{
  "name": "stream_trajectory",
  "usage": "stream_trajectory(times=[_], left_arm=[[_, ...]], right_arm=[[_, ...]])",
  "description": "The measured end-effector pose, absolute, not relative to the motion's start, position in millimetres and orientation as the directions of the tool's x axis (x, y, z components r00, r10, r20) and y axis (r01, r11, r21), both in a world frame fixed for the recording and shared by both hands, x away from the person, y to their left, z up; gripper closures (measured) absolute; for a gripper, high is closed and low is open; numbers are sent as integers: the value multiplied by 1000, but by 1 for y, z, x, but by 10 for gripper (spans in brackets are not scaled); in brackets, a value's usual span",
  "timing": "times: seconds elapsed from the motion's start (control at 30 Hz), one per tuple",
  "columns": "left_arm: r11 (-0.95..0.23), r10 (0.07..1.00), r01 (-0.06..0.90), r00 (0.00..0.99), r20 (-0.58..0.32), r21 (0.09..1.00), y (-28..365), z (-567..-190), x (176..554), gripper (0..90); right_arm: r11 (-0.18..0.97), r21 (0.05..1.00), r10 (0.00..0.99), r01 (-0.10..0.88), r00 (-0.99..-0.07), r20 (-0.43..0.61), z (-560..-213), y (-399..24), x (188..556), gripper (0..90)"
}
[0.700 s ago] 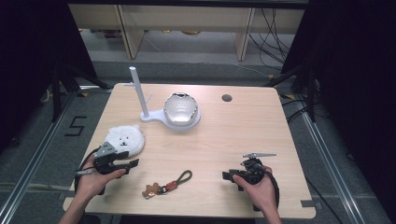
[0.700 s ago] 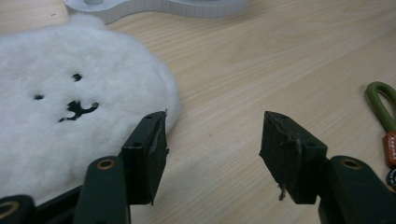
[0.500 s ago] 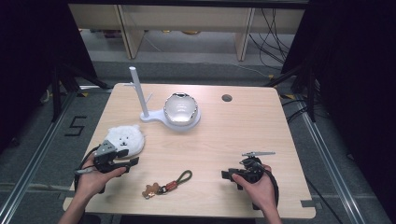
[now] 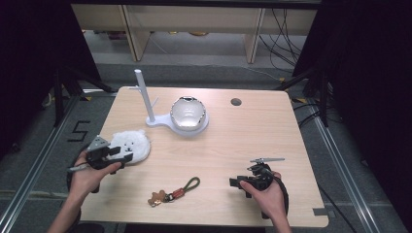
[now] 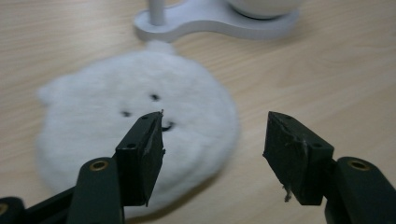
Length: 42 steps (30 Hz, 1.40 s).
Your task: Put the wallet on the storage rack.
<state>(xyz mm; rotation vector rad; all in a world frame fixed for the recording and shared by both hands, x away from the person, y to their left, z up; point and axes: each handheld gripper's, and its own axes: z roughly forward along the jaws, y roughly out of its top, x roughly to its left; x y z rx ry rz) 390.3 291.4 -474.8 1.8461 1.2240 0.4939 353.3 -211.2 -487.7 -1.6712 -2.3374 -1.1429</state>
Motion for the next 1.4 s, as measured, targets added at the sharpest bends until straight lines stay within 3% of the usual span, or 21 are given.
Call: stream_trajectory(times=[0.13, 0.27, 0.47, 0.7, 0.93, 1.07, 1.2, 1.4], left_arm=[[-170, 930, 617, 359, -82, 769, 326, -465, 414, 356], [-129, 934, 691, 325, -146, 711, 344, -474, 439, 343], [-108, 937, 765, 291, -191, 635, 349, -493, 464, 340], [-72, 933, 786, 271, -237, 614, 344, -506, 472, 358], [-76, 934, 794, 269, -236, 603, 340, -506, 472, 486], [-51, 938, 781, 252, -239, 622, 339, -508, 469, 601], [-98, 937, 770, 286, -203, 630, 338, -503, 464, 744], [-25, 898, 681, 337, -283, 731, 324, -495, 445, 785]], right_arm=[[141, 542, 780, 828, -430, 454, -485, -213, 354, 558], [146, 538, 786, 830, -427, 447, -483, -214, 355, 555], [125, 532, 771, 837, -420, 480, -482, -211, 354, 552], [147, 545, 772, 825, -440, 459, -481, -212, 356, 549], [154, 546, 774, 823, -444, 451, -480, -210, 356, 549], [154, 545, 773, 824, -444, 452, -481, -209, 357, 549], [156, 540, 769, 827, -445, 459, -482, -210, 357, 550], [157, 545, 784, 823, -439, 438, -477, -213, 357, 550]])
